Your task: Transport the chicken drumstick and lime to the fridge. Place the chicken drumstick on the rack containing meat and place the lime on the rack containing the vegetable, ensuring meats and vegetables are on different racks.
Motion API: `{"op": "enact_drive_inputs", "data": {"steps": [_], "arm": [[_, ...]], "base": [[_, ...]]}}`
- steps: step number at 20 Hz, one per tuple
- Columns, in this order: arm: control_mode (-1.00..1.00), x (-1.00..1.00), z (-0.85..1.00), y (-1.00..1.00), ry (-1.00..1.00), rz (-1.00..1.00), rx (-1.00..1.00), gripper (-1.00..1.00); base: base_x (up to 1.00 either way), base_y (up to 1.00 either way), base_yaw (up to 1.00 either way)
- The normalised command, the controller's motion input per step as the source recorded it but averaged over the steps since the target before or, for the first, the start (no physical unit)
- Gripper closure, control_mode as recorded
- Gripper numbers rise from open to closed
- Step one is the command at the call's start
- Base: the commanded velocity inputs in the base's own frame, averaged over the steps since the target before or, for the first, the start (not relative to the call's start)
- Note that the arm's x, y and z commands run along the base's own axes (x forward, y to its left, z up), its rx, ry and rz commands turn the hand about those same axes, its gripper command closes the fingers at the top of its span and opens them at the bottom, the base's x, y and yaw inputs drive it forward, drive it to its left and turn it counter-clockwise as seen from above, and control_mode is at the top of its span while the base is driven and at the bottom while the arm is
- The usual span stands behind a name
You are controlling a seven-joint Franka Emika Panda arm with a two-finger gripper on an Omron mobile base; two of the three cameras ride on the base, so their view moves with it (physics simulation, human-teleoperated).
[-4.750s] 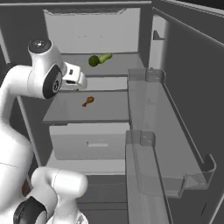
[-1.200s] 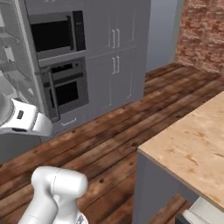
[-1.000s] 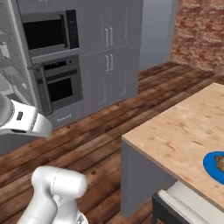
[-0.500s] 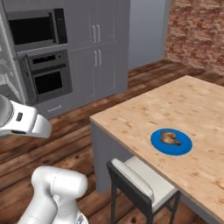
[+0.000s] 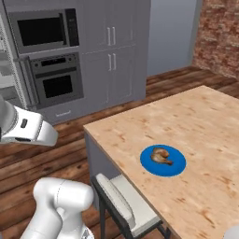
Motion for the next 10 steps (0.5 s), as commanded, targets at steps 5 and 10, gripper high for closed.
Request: {"op": "enact_drive_inputs", "data": {"steps": [5,10], "arm": [[1.0,0.0,0.0,0.0,0.0,0.0,0.0,-1.0],[1.0,0.0,0.0,0.0,0.0,0.0,0.0,-1.0]], "base": [[1.0,-0.63,0.05],[0.95,-0.93,-0.02]]}}
